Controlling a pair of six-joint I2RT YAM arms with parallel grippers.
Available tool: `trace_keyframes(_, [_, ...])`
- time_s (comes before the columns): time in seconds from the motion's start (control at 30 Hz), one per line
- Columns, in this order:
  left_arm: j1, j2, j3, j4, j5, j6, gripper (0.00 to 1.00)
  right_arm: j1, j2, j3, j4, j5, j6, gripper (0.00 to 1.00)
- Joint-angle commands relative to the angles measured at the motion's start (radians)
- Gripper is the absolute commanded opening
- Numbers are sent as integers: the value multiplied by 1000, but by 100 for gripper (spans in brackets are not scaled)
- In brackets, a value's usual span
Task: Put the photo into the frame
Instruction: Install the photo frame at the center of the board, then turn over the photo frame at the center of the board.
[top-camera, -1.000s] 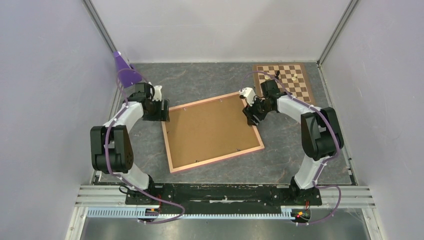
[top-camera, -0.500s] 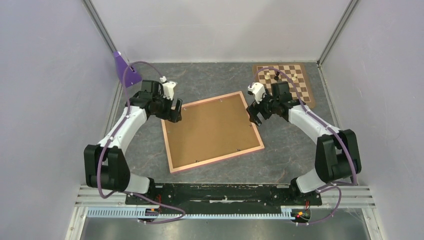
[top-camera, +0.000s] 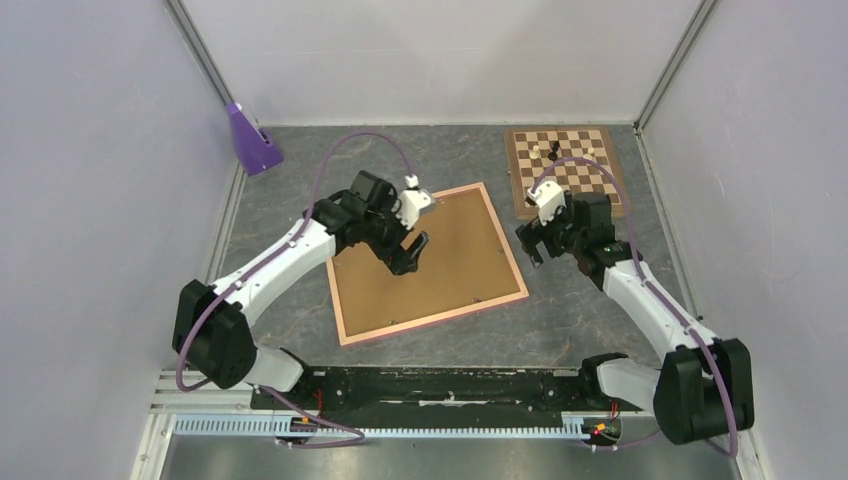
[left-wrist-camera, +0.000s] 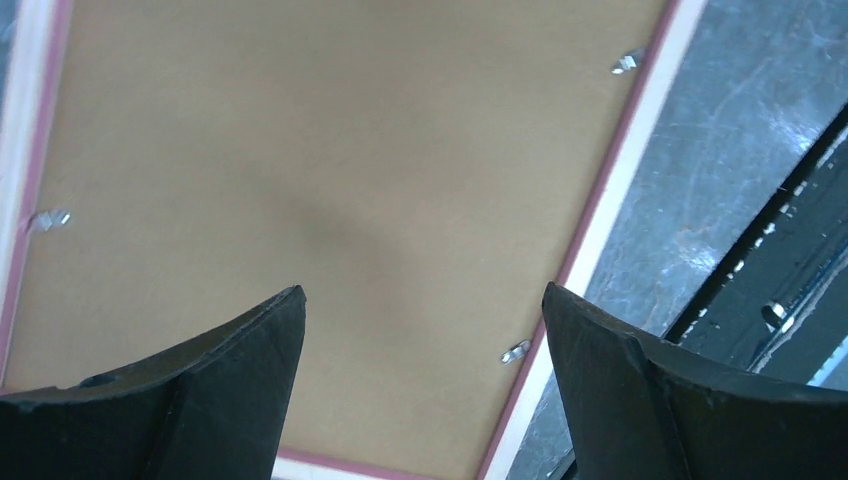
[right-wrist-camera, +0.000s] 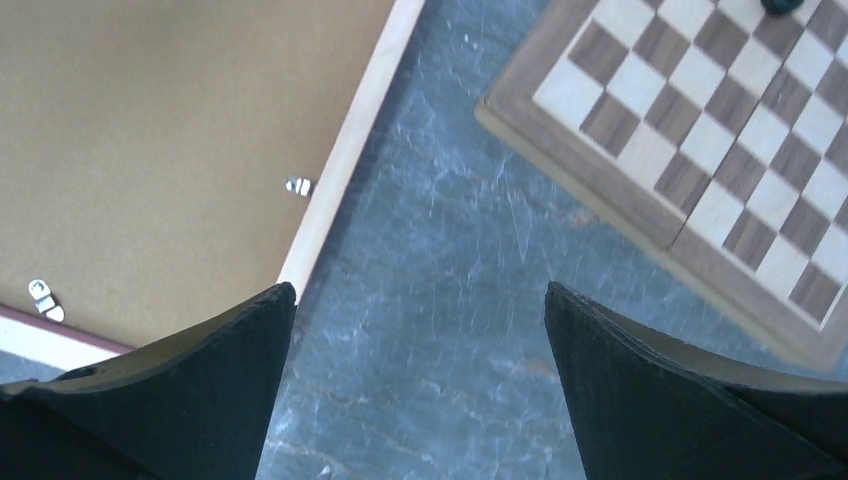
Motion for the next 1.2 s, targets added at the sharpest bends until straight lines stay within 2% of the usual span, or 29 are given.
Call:
trace_keyframes(0.0, [-122,46,64,3,-27,60,94,-29,-107,-92,75,8,37,98])
trace_keyframes(0.17, [-260,133,134,2,-72,68,94,-53,-157,-146,64,-10,34,98])
trace_keyframes(0.33, [-331,193,173,6,-120,68,93,-59,-169,-186,90,1,21,98])
trace_keyframes(0.5, [-335,181,116,28,-142,77,90,-58,-126,-175,73,-77,-11,98])
trace_keyframes(0.63, [-363,170,64,29,-155,88,83,-53,-76,-159,96,-129,0,96])
trace_keyframes(0.77, [-432,177,1,47,-236,100,79,-50,-23,-136,118,-113,19,94])
trace_keyframes(0.93, [-483,192,-44,77,-312,75,74,-52,-29,-157,149,-74,25,93])
trace_keyframes(1.17, [-521,216,-55,88,-307,65,66,-65,-86,-175,126,-11,43,93])
